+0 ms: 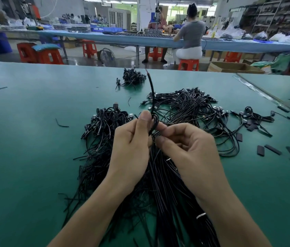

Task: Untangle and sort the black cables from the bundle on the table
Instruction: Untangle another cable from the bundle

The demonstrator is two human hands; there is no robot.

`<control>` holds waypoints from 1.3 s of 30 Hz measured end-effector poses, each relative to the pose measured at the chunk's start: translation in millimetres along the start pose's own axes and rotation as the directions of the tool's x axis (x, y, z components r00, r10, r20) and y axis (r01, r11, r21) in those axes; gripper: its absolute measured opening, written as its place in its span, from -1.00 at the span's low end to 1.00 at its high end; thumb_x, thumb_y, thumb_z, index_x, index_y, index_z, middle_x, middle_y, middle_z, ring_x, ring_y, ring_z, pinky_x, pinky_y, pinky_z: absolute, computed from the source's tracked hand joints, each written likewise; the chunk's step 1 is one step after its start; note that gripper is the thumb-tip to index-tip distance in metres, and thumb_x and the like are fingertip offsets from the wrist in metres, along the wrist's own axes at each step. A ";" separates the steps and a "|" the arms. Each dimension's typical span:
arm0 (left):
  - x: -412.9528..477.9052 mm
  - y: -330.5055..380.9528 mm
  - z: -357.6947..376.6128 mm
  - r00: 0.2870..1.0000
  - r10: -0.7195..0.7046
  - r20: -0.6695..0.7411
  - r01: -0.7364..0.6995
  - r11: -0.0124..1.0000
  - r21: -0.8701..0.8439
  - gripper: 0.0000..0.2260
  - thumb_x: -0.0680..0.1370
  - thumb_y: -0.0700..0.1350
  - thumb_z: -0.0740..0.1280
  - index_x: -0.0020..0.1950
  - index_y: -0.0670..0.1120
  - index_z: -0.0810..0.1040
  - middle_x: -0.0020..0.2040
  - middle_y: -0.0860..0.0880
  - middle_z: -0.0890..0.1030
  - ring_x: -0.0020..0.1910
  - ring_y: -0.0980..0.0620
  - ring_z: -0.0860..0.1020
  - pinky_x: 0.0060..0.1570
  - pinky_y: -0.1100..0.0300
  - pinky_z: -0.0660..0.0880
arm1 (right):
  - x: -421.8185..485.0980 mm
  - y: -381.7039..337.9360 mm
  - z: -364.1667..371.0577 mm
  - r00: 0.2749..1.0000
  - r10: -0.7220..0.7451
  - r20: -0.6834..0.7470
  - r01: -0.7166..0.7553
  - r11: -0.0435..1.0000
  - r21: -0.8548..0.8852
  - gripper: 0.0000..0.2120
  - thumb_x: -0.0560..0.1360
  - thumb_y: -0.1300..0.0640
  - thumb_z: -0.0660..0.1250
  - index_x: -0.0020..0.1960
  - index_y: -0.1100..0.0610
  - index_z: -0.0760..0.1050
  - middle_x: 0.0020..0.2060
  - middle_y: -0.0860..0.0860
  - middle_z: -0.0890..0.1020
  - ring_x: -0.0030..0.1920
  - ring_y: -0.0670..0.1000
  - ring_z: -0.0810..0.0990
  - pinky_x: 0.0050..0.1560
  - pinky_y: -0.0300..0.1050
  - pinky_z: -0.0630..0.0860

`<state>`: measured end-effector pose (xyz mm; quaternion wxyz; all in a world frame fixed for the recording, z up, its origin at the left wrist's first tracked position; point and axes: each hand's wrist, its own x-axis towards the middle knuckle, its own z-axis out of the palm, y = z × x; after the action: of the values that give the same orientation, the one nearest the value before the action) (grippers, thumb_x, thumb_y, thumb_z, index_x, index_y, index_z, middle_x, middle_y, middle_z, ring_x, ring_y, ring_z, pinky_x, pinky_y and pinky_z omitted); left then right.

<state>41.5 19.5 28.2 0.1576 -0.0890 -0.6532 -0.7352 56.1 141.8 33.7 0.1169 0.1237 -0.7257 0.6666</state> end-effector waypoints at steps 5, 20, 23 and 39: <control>-0.1 4.2 -1.6 0.984 -0.167 0.068 0.178 0.961 -0.211 -0.57 0.50 0.24 0.18 -0.07 0.01 0.73 -0.53 0.12 0.21 -0.61 0.17 0.15 -0.59 0.38 0.15 | 0.3 6.3 4.5 0.996 0.091 -0.024 -0.090 0.995 0.043 -0.80 0.36 -0.02 0.49 -0.06 -0.05 0.56 -0.16 -0.05 0.70 -0.24 -0.12 0.64 -0.19 -0.24 0.55; 1.2 3.5 -1.7 0.957 -0.260 0.133 0.287 0.921 -0.263 -0.61 0.50 0.22 0.22 0.03 0.04 0.72 -0.54 0.10 0.19 -0.59 0.15 0.09 -0.59 0.40 0.10 | 0.7 4.0 4.3 0.995 -0.002 -0.098 -0.002 0.999 -0.034 -0.83 0.46 0.30 0.48 -0.12 0.04 0.61 -0.29 -0.04 0.72 -0.26 -0.03 0.70 -0.17 -0.06 0.65; -1.9 4.6 0.1 0.956 -0.234 0.176 0.263 0.950 -0.166 -0.63 0.49 0.22 0.23 0.04 0.05 0.70 -0.54 0.10 0.23 -0.59 0.15 0.12 -0.59 0.39 0.12 | 1.1 -4.7 -2.2 0.995 0.081 -0.053 -0.070 0.982 0.175 -0.83 0.45 0.36 0.46 -0.09 0.13 0.56 -0.27 0.01 0.73 -0.32 -0.03 0.69 -0.29 -0.23 0.58; -1.2 -19.5 1.0 0.997 -0.075 -0.035 0.082 0.947 0.310 -0.53 0.64 0.16 0.18 -0.31 -0.11 0.60 -0.60 0.13 0.36 -0.62 0.18 0.27 -0.53 0.25 0.20 | -1.6 -1.9 -6.8 0.985 0.168 -0.039 -0.172 0.935 -0.310 -0.86 0.44 0.23 0.43 -0.19 0.02 0.55 -0.34 -0.06 0.70 -0.34 -0.04 0.67 -0.23 -0.13 0.59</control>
<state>35.7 22.6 9.7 0.1479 -0.0286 -0.7620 -0.6298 58.3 148.4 35.6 0.0810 0.0366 -0.8293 0.5517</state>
